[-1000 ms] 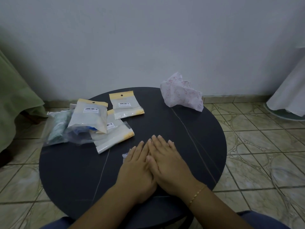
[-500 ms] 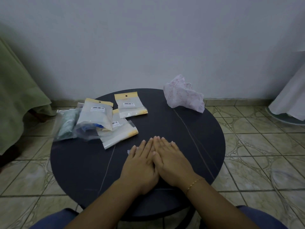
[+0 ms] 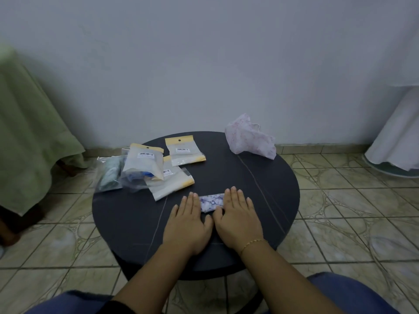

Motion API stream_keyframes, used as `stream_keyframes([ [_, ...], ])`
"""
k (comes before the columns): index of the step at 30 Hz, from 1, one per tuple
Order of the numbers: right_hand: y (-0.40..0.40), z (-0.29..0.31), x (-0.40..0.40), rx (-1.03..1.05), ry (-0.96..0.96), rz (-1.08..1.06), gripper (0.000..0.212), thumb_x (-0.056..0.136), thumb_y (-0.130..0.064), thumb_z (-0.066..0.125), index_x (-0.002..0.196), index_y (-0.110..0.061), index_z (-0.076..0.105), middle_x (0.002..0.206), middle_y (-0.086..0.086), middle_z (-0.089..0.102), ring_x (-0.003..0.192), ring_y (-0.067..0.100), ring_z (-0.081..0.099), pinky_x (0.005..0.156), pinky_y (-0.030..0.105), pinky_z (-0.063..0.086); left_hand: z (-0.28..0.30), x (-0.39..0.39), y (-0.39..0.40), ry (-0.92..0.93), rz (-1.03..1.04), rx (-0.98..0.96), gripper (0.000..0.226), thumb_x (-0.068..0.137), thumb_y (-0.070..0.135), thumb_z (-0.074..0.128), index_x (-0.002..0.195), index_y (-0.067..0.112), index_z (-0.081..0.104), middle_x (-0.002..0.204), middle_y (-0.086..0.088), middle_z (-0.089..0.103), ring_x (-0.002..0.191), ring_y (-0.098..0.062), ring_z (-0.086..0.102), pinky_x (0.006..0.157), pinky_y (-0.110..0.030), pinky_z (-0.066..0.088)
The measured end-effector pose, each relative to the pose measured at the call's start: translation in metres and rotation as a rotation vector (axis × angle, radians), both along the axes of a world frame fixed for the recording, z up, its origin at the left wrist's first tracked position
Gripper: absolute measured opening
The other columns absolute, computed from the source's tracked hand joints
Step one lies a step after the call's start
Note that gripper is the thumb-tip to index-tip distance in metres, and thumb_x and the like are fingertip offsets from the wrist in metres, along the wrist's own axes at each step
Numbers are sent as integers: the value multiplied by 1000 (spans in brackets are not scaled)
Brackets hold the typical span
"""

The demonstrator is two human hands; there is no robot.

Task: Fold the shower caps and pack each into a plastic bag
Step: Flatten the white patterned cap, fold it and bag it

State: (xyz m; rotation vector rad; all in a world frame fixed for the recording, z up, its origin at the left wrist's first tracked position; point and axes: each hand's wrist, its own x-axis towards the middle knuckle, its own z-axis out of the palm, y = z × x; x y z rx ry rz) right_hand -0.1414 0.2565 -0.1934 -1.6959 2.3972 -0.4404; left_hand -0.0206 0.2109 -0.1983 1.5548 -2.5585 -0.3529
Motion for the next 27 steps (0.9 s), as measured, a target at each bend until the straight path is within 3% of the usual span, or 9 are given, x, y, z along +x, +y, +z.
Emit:
stream_keyframes([
  [3,0,0,0,-5,-3,9,60,99,-37,18,150,-12,-2,159,3,-5,146,14,-7,116,33,-8,-1,1,1,9,-8,-79,68,95,47,13,147,15,-16,155,-1,-22,143,-13,-20,117,-33,-12],
  [6,0,-1,-2,9,1,24,60,99,-36,17,150,-12,-3,159,3,-6,146,15,-8,116,34,-9,0,1,3,14,-149,-229,67,79,48,-9,141,27,-25,147,6,-35,136,-11,-33,110,-29,-24],
  [9,1,0,-2,14,10,29,59,99,-36,15,150,-13,-4,159,3,-7,145,15,-10,116,35,-10,0,0,0,-30,-260,-225,73,73,46,-15,144,28,-18,148,9,-31,136,-7,-31,110,-26,-22],
  [13,3,4,1,-46,89,161,64,89,-41,-1,150,-20,-5,159,-2,-10,144,11,-13,116,37,-12,3,0,-2,8,-294,-80,54,98,40,5,149,25,-6,157,9,-12,134,2,-19,114,-24,-12],
  [16,0,4,-1,21,67,248,56,97,-35,9,150,-21,-4,159,-6,-8,144,6,-12,117,36,-12,7,-1,0,18,-307,-20,51,103,33,13,148,25,-9,157,10,-11,132,3,-19,114,-23,-10],
  [20,-1,7,-1,74,15,187,56,99,-35,13,150,-20,-4,158,-5,-9,144,6,-12,116,35,-12,6,-1,-2,-8,-279,11,53,102,35,14,150,23,-6,158,7,-11,134,2,-18,115,-24,-10],
  [24,-3,6,1,111,-5,-9,57,99,-32,13,150,-15,-6,159,-1,-10,145,12,-11,117,39,-10,5,-2,-3,-88,-97,27,64,100,44,18,150,14,-9,158,-2,-14,144,-13,-13,116,-32,-8],
  [27,-12,20,-5,202,42,-54,59,98,-31,22,150,-9,7,159,6,7,146,20,5,117,42,3,13,-10,-8,-161,43,114,74,96,52,21,150,11,-9,158,-7,-12,146,-20,-10,118,-42,-2],
])
